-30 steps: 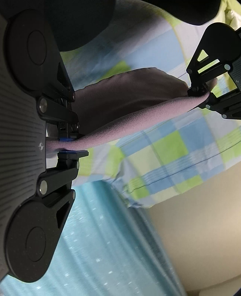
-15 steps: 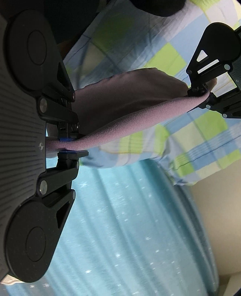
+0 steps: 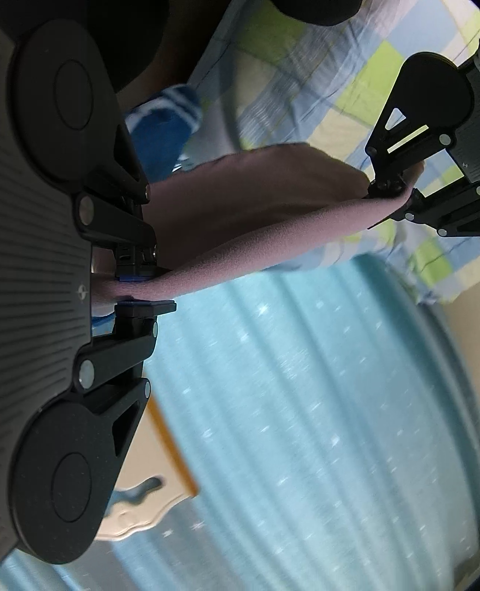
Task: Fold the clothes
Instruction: 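Lift the folded shirt with both tools and carry it toward the clothes stack, then lower the folded shirt onto the stack of folded clothes with both tools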
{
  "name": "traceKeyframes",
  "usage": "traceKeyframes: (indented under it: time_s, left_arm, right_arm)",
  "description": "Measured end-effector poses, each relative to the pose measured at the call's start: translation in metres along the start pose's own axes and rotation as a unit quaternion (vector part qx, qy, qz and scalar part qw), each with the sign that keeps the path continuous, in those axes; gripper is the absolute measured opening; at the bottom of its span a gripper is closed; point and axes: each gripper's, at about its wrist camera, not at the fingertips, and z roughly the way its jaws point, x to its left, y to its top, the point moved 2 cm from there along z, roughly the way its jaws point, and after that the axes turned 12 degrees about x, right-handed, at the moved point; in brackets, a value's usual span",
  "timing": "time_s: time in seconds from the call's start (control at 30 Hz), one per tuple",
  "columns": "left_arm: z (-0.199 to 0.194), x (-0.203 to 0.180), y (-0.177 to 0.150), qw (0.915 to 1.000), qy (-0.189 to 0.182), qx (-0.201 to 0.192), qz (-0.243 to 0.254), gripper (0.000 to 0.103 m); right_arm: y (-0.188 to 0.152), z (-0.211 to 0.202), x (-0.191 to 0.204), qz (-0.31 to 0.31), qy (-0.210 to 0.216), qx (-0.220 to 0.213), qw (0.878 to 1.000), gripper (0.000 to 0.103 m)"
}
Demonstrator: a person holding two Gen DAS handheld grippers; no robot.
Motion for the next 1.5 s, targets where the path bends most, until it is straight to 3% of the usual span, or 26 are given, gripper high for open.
traceKeyframes:
  time_s: [0.3,0.47,0.63,0.73,0.83,0.9,1.03,1.17,1.23,1.3,1.5]
  left_arm:
    - [0.005,-0.027,0.062,0.9956,-0.067,-0.064,0.017,0.006]
    - [0.034,-0.019,0.109,0.9924,-0.076,-0.096,0.008,0.005]
    - [0.064,-0.01,0.157,0.9882,-0.085,-0.127,0.0,0.005]
    - [0.082,-0.005,0.185,0.9851,-0.09,-0.146,-0.006,0.005]
    - [0.1,0.002,0.214,0.982,-0.086,-0.168,-0.012,0.005]
    - [0.117,-0.001,0.226,0.9816,-0.089,-0.169,-0.012,0.004]
    - [0.155,-0.055,0.218,0.982,-0.137,-0.129,0.014,0.004]
    - [0.187,-0.13,0.188,0.9794,-0.17,-0.071,0.083,0.005]
    - [0.188,-0.14,0.179,0.9793,-0.167,-0.071,0.09,0.005]
    - [0.188,-0.144,0.173,0.9801,-0.159,-0.076,0.092,0.008]
    - [0.177,-0.135,0.153,0.9837,-0.137,-0.089,0.076,0.014]
  right_arm:
    - [-0.065,-0.018,-0.022,0.037,-0.004,0.061,0.997,0.007]
    - [-0.093,-0.02,-0.03,0.055,0.0,0.093,0.994,0.007]
    - [-0.112,0.002,-0.062,0.079,-0.01,0.123,0.989,0.007]
    - [-0.111,0.028,-0.101,0.078,-0.055,0.126,0.987,0.007]
    - [-0.11,0.049,-0.136,0.07,-0.131,0.113,0.982,0.007]
    - [-0.117,0.065,-0.138,0.074,-0.144,0.112,0.981,0.008]
    - [-0.149,0.106,-0.091,0.08,-0.089,0.15,0.981,0.008]
    - [-0.175,0.138,-0.032,0.04,-0.017,0.192,0.98,0.006]
    - [-0.18,0.135,-0.024,0.038,-0.019,0.194,0.98,0.018]
    - [-0.184,0.124,-0.024,0.043,-0.025,0.192,0.98,0.039]
    - [-0.196,0.092,-0.028,0.057,-0.035,0.183,0.981,0.043]
